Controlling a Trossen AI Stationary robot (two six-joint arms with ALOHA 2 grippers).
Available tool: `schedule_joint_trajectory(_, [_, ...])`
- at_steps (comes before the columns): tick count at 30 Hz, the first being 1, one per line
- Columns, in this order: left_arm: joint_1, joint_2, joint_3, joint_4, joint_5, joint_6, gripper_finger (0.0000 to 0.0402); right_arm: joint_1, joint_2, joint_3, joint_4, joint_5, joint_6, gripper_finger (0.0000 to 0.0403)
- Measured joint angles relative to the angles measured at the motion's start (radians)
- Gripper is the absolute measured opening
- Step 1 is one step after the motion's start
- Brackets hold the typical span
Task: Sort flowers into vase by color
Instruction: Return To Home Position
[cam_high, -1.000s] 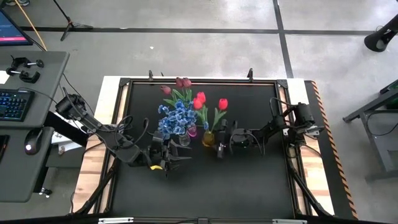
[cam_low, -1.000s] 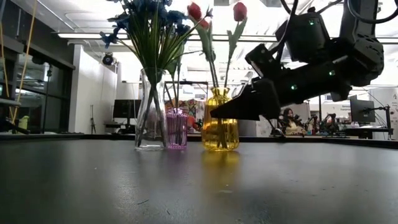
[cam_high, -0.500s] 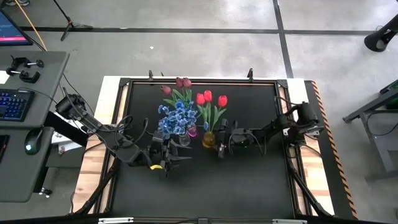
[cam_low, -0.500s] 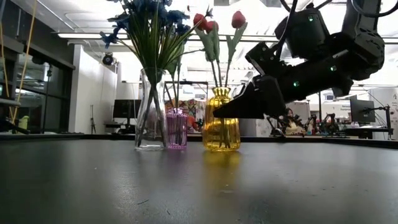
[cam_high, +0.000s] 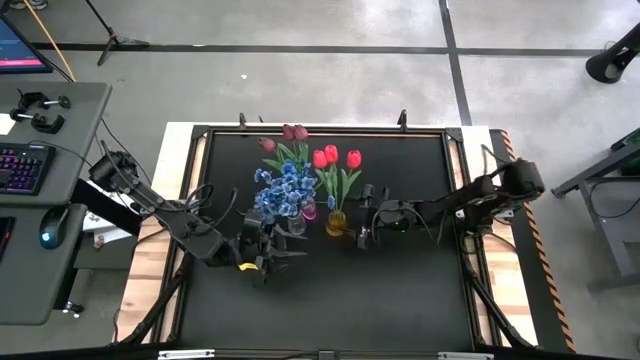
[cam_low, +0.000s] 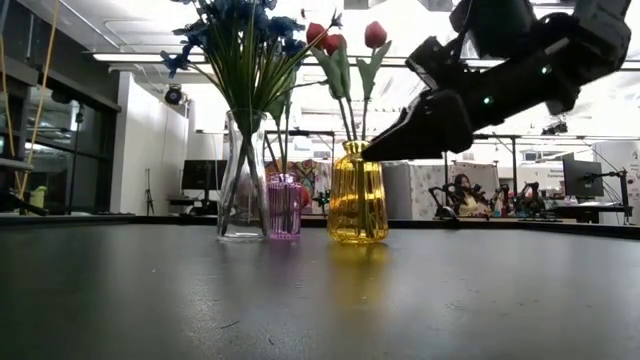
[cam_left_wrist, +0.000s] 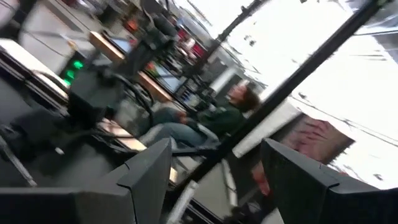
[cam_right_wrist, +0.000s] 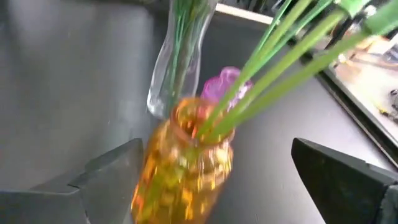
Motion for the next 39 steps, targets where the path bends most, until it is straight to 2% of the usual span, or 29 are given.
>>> schedule_joint_trajectory(3, [0.035, 0.0, 0.0, -0.001, 0.094, -0.018, 0.0234, 0.0, -0.082, 0.0, -0.151, -0.008, 0.0, 0.0399])
schedule_joint_trajectory(6, [0.099, -0.006, 0.0, -0.004, 0.238, 0.008, 0.0234, 0.0, -0.177, 0.0, -0.307, -0.015, 0.015, 0.0399])
schedule_joint_trajectory(11, [0.205, -0.095, 0.0, -0.022, 0.464, 0.165, 0.0221, 0.0, -0.361, 0.0, -0.507, -0.036, 0.159, 0.0399])
schedule_joint_trajectory(14, [0.218, -0.182, 0.001, -0.138, 0.517, 0.278, 0.0193, 0.0, -0.475, 0.0, -0.557, -0.093, 0.297, 0.0399])
schedule_joint_trajectory(17, [0.199, -0.276, -0.012, -0.301, 0.51, 0.371, 0.0145, 0.001, -0.576, 0.0, -0.544, -0.111, 0.503, 0.0399])
schedule_joint_trajectory(19, [0.185, -0.345, -0.07, -0.327, 0.488, 0.435, 0.0103, 0.001, -0.637, 0.0, -0.537, -0.111, 0.621, 0.0399])
schedule_joint_trajectory(22, [0.181, -0.448, -0.211, -0.251, 0.487, 0.504, 0.0032, 0.0, -0.7, 0.0, -0.496, -0.111, 0.757, 0.0399])
schedule_joint_trajectory(24, [0.185, -0.515, -0.335, -0.141, 0.485, 0.512, 0.001, 0.001, -0.725, 0.0, -0.463, -0.107, 0.83, 0.0399])
schedule_joint_trajectory(29, [0.2, -0.648, -0.671, 0.234, 0.492, 0.501, 0.0013, 0.001, -0.724, 0.0, -0.349, -0.064, 0.97, 0.0399])
schedule_joint_trajectory(33, [0.214, -0.736, -0.883, 0.449, 0.492, 0.457, 0.0003, 0.001, -0.707, 0.0, -0.305, 0.008, 1.05, 0.0399])
schedule_joint_trajectory(37, [0.238, -0.802, -1.034, 0.591, 0.471, 0.436, 0.0001, 0.001, -0.681, 0.0, -0.319, 0.011, 1.077, 0.0399])
schedule_joint_trajectory(39, [0.257, -0.83, -1.025, 0.535, 0.474, 0.453, 0.0001, 0.001, -0.665, 0.0, -0.325, -0.011, 1.087, 0.0399])
